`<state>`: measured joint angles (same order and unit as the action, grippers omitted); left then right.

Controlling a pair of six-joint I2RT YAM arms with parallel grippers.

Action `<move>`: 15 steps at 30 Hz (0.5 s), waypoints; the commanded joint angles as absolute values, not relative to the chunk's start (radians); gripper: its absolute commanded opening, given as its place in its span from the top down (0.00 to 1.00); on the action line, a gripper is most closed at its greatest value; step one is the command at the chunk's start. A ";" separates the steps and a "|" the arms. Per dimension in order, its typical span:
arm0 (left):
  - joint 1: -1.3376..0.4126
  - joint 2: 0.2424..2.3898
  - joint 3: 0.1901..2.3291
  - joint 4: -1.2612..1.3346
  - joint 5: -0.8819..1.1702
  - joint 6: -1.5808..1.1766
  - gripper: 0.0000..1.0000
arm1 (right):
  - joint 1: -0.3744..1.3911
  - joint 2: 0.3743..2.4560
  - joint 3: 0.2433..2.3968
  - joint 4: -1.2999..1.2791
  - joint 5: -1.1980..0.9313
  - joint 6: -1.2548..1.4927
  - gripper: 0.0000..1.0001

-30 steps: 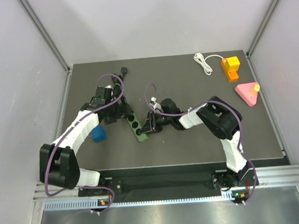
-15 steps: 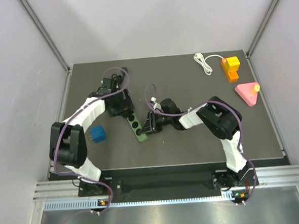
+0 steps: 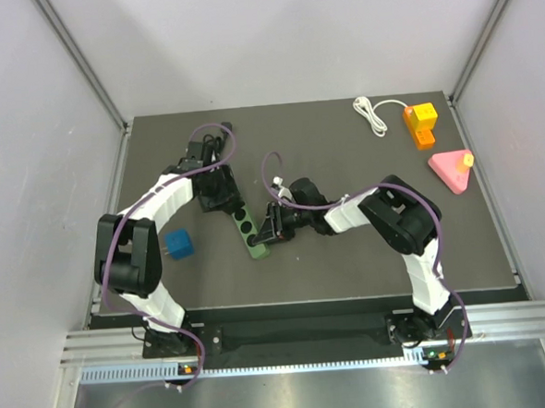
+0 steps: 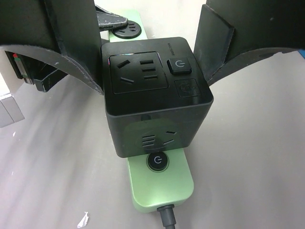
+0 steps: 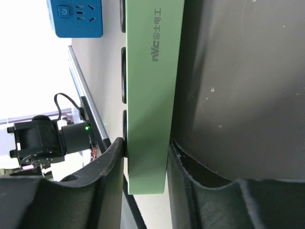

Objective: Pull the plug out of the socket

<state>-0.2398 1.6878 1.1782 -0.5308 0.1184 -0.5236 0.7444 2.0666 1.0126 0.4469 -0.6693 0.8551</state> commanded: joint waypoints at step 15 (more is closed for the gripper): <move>-0.239 1.490 1.078 -0.477 0.245 -0.509 1.00 | 0.747 2.169 1.235 0.225 -0.594 0.744 0.48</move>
<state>-0.2371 1.5654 1.0809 -0.5297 0.1886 -0.5182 0.7506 2.1250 1.2118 0.2741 -0.6415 0.7616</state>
